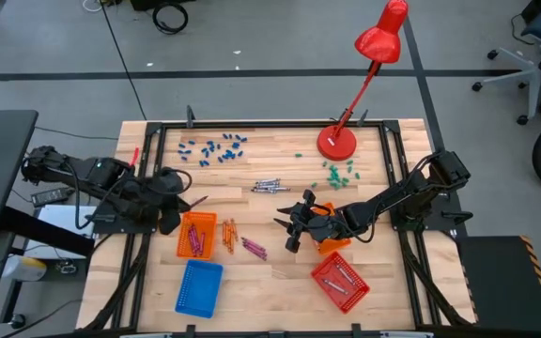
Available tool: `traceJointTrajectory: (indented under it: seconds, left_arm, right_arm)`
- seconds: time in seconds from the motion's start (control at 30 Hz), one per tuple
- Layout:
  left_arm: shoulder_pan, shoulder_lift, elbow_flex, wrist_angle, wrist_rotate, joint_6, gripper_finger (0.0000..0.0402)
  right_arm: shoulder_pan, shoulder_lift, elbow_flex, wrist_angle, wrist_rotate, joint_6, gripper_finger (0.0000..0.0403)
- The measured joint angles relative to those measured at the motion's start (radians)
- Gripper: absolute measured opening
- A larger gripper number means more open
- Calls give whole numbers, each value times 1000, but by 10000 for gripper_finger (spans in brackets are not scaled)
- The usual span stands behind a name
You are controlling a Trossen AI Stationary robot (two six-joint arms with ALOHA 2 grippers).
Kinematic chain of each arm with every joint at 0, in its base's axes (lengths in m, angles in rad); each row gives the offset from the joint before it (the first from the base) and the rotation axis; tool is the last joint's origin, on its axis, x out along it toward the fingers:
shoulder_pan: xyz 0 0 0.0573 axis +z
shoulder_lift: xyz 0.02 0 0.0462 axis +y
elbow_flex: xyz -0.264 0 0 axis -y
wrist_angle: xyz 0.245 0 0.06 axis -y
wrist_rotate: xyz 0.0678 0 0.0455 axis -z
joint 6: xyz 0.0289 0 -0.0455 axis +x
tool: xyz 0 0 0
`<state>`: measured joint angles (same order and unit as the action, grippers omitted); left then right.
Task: Sort crayons
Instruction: Put the red crayon into the left orange bin
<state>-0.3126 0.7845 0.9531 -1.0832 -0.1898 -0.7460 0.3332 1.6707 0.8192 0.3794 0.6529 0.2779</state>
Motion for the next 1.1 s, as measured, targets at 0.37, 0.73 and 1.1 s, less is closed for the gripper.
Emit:
traceJointTrajectory:
  seconds: [0.37, 0.73, 1.1]
  left_arm:
    - [-64, 9, 0, -48, -34, -366, 39]
    - [-144, 195, 0, -75, -84, -599, 39]
    - [-229, 467, 0, -72, -94, -784, 39]
  right_arm:
    - [0, 0, 0, 0, -26, 7, 139]
    - [4, 0, 0, 1, -56, 10, 139]
    - [51, 0, 0, 1, -101, 33, 139]
